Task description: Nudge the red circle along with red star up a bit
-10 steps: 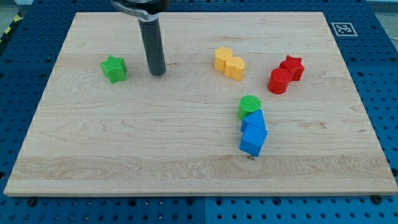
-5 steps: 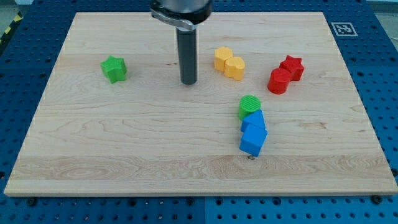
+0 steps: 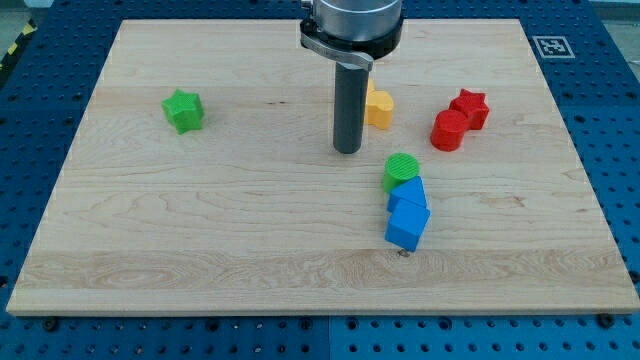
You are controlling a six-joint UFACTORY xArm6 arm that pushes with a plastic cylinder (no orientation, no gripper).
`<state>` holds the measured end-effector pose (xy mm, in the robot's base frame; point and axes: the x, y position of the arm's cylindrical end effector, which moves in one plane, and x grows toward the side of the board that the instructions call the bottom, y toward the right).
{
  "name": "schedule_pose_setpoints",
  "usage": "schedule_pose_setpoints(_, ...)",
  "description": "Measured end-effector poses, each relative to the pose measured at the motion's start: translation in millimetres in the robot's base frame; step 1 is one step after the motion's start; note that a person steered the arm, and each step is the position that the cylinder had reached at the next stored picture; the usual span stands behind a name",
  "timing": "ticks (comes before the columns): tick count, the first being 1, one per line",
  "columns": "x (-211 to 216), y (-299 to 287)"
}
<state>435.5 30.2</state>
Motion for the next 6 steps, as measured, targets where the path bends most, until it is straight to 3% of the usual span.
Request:
schedule_pose_setpoints(4, 10.8, 114.3)
schedule_pose_setpoints(6, 34.0, 120.9)
